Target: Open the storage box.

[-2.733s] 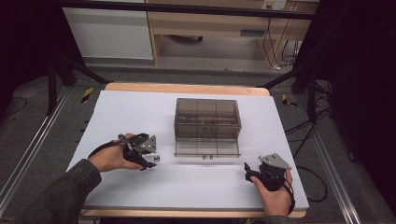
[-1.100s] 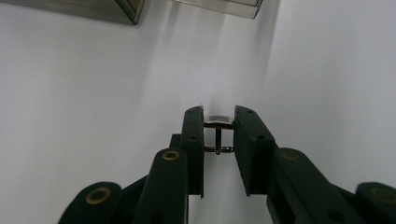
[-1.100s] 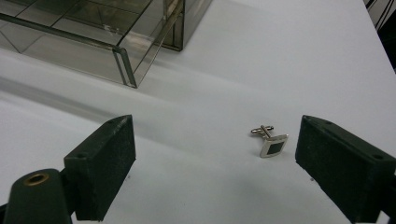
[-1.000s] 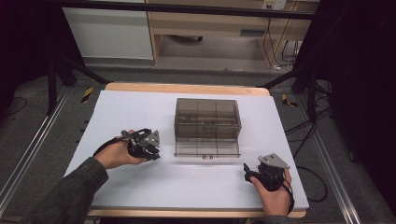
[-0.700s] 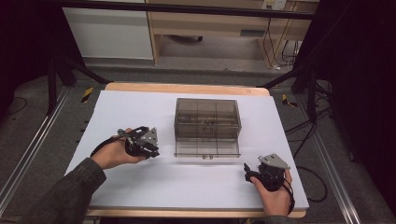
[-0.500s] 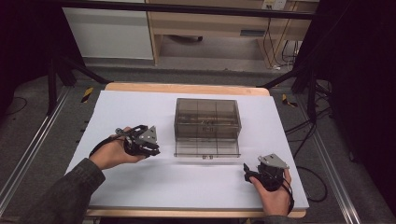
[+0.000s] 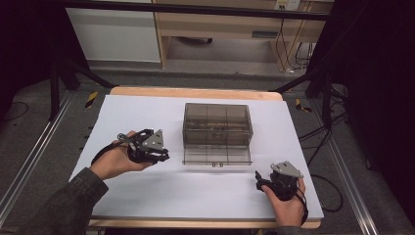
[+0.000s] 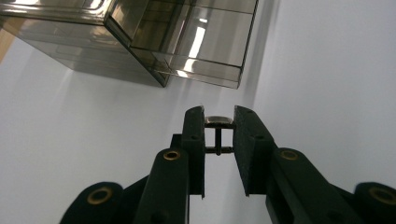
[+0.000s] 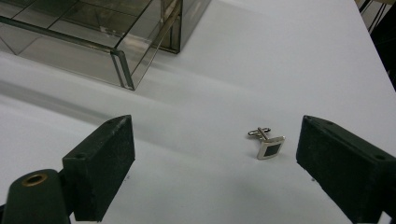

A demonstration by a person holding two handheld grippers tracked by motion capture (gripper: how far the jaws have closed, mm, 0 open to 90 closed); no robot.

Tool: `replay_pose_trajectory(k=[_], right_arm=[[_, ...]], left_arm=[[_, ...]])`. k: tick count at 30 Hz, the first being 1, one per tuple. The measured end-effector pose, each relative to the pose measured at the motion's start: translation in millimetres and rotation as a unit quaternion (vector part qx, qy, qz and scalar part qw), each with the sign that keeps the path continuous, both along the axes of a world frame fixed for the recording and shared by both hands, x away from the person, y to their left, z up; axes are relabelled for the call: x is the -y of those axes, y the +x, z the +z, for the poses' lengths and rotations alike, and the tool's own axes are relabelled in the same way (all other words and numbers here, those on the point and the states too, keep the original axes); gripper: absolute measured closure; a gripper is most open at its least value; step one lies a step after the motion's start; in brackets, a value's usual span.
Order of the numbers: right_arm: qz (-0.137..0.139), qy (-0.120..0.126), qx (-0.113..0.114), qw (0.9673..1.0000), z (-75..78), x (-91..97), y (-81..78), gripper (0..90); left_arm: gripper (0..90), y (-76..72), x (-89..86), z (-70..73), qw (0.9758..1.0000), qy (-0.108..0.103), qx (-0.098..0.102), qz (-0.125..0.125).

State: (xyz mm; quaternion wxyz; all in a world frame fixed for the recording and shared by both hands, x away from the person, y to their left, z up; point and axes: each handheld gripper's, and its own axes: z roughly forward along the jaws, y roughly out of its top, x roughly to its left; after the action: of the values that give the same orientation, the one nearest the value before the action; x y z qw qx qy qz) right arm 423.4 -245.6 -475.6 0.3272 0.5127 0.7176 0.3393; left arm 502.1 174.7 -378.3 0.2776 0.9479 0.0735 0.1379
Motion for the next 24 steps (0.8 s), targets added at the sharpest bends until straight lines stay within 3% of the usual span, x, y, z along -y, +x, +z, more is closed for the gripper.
replay_pose_trajectory(k=[11, 24], right_arm=[[-0.002, 0.002, 0.002, 1.0, 0.9, 0.5, -0.5, 11.6], [-0.003, 0.001, 0.004, 1.0, 0.8, 0.4, -0.3, 11.6]], left_arm=[[74.8, -0.1, 18.9, 12.9, 0.9999, -0.005, 0.006, -0.013], [74.8, 7.4, 48.5, 17.6, 0.9996, -0.011, 0.004, -0.025]])
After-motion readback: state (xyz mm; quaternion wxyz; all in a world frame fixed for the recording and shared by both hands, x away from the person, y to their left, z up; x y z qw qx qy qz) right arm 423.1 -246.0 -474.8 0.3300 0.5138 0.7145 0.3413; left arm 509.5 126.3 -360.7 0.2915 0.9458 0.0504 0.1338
